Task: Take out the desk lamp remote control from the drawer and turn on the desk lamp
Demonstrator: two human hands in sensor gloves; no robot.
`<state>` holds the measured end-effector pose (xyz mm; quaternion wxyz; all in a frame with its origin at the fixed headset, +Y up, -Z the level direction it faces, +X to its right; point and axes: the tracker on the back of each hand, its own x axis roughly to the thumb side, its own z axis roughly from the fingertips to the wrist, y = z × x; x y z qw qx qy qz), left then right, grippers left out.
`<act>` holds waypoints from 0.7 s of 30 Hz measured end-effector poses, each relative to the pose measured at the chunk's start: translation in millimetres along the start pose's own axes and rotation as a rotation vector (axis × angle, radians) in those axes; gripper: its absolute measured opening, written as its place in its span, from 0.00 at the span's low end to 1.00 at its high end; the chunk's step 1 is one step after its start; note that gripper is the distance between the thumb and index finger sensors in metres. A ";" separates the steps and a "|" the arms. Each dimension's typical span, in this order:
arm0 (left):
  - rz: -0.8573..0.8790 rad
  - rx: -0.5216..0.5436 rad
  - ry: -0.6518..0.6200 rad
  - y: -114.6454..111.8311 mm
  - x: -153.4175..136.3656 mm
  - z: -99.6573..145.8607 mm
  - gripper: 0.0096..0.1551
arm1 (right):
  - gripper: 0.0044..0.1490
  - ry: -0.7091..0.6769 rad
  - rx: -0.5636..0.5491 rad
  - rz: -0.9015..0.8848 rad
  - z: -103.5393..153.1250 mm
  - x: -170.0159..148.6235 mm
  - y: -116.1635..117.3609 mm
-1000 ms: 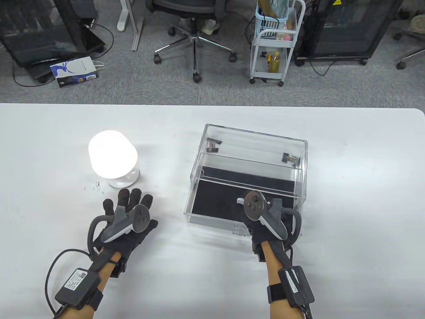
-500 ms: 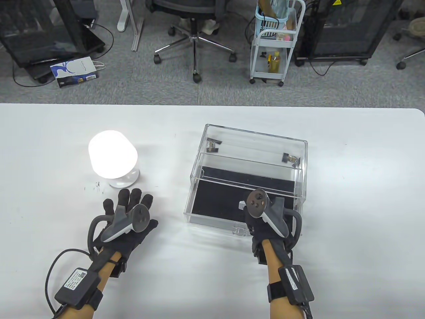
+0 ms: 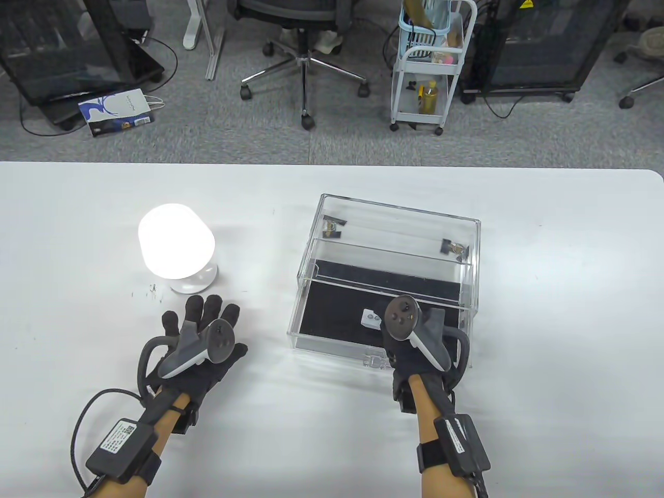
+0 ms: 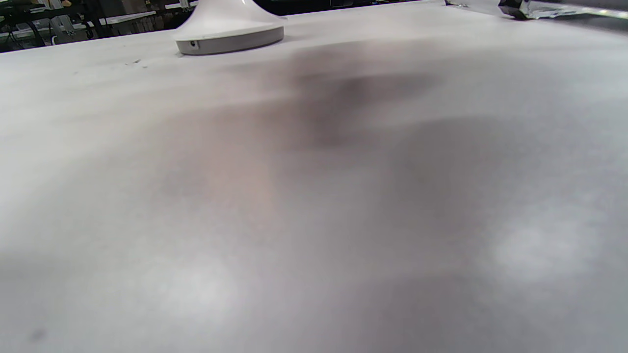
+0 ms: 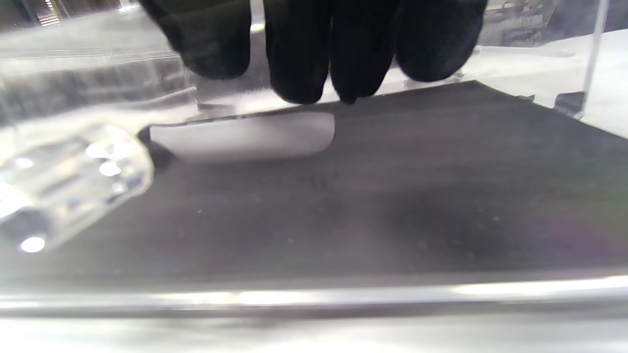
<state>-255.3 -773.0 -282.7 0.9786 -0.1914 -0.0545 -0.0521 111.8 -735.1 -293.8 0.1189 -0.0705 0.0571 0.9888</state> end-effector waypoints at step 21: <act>0.009 0.025 -0.019 6.7 2.3 6.0 0.44 | 0.34 0.007 0.146 0.167 45.0 40.1 -36.2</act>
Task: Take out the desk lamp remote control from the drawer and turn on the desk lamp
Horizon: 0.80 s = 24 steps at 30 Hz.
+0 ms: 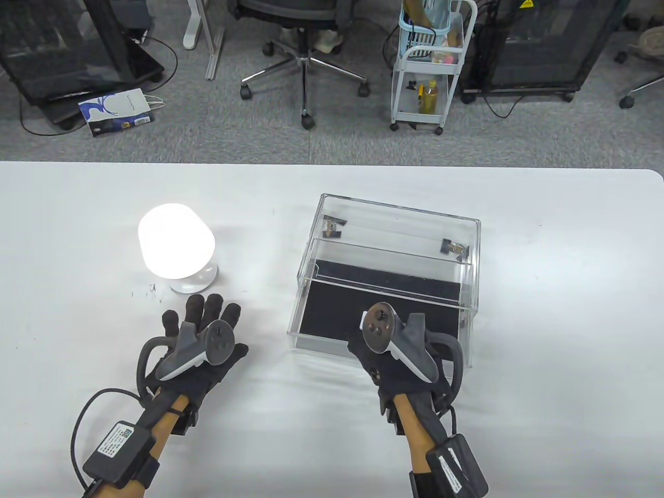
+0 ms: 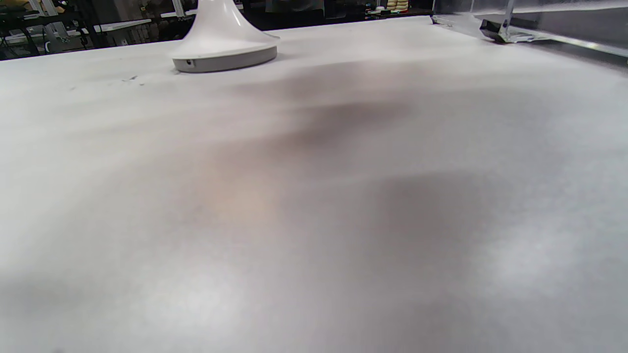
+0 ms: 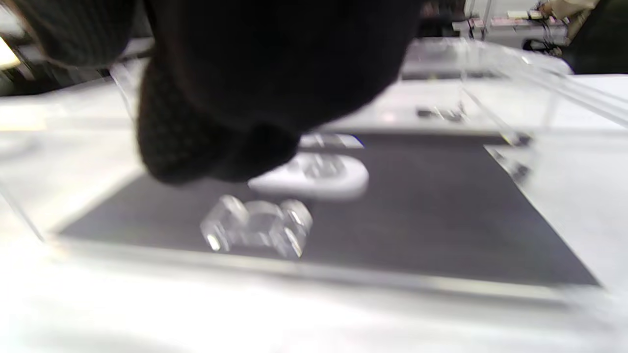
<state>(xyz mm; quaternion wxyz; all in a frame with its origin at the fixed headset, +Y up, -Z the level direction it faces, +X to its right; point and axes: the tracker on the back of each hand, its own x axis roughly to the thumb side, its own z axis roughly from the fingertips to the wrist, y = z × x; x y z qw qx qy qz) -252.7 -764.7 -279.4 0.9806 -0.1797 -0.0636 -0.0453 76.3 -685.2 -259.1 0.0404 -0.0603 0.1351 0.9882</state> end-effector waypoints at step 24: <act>-0.014 -0.027 0.000 -5.4 2.2 -1.5 0.44 | 0.50 0.216 0.104 0.245 -16.6 12.9 57.5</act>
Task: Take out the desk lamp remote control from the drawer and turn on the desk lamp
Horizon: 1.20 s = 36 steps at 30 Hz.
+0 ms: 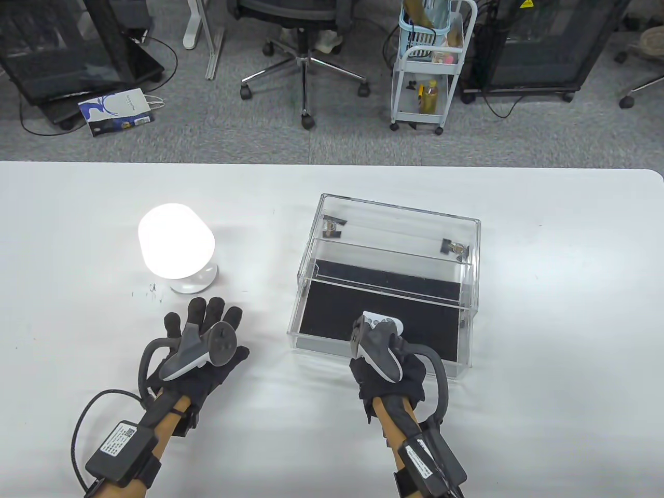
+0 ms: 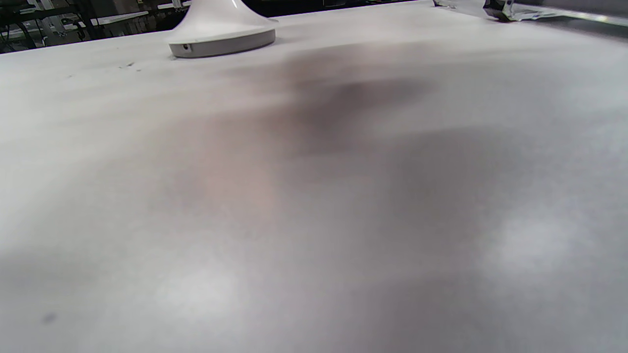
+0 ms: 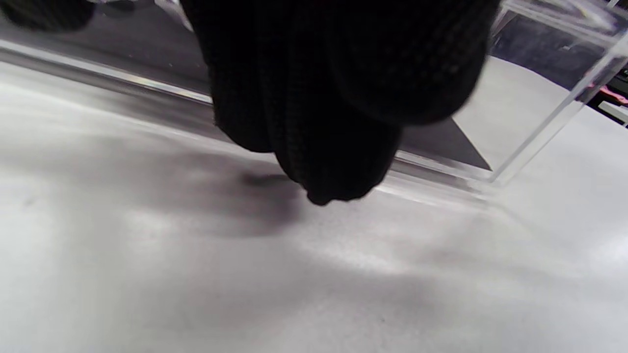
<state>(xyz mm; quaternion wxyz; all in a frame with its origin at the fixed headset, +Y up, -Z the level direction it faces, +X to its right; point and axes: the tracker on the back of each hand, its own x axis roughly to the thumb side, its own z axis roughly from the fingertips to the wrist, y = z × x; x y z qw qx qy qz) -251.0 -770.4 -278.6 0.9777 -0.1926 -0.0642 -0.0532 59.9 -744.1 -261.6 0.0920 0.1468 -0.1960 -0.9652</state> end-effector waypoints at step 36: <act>-0.013 -0.012 0.006 -0.9 2.3 -3.1 0.44 | 0.44 -0.017 -0.178 -0.227 -14.0 -31.6 -27.4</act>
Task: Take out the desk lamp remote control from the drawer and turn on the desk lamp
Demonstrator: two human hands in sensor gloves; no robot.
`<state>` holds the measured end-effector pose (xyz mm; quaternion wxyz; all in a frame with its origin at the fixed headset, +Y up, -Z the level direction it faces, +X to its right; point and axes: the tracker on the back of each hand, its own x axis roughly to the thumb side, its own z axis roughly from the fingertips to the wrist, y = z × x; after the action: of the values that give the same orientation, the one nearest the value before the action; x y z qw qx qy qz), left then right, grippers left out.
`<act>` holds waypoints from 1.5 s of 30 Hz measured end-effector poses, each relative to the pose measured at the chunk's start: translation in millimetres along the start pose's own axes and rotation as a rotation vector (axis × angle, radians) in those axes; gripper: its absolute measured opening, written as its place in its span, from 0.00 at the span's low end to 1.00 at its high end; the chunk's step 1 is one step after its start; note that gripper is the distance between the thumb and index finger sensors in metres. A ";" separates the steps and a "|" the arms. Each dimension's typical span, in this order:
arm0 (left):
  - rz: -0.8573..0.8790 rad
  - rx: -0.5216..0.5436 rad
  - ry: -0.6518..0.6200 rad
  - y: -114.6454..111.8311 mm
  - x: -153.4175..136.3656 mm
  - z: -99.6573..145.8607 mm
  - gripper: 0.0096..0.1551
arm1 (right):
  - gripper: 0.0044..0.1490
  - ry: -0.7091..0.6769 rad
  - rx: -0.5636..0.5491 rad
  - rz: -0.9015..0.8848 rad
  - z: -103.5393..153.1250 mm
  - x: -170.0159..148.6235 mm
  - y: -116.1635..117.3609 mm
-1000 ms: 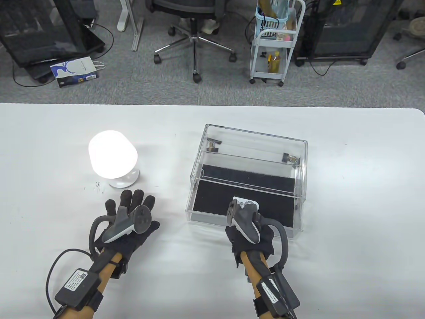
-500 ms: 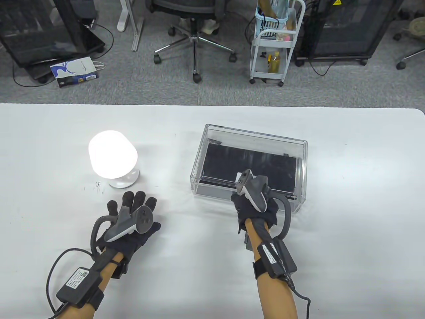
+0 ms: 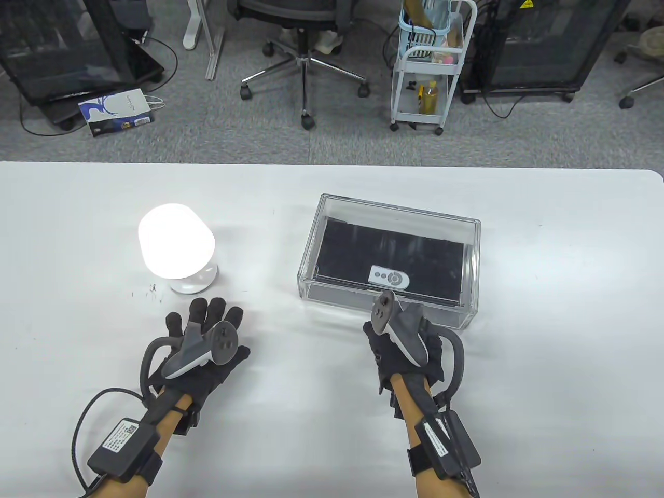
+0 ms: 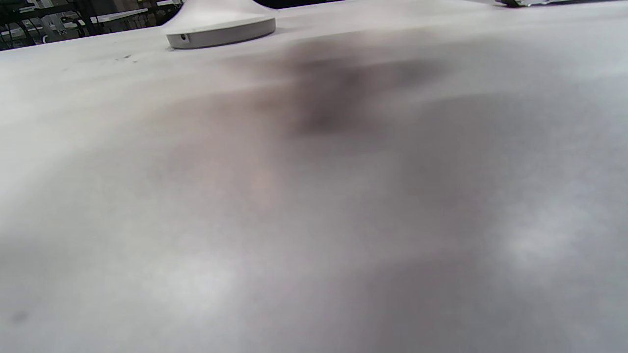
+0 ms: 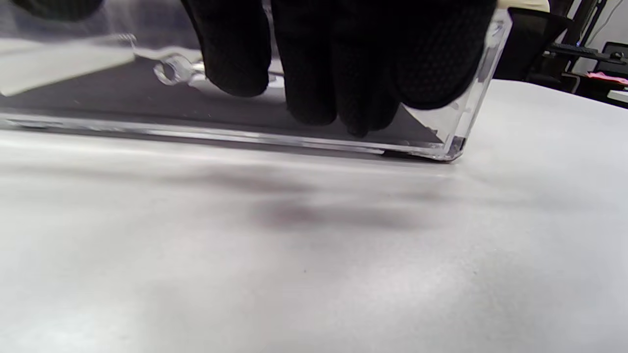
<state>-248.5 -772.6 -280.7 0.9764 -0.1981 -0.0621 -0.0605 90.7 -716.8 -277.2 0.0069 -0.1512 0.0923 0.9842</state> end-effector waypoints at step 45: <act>-0.021 -0.033 0.001 -2.3 2.8 3.6 0.44 | 0.56 -0.192 0.032 0.063 27.8 15.9 28.3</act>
<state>-246.4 -773.5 -276.2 0.9723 -0.2134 -0.0627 -0.0718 66.2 -739.6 -250.8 -0.0130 -0.0532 0.1118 0.9922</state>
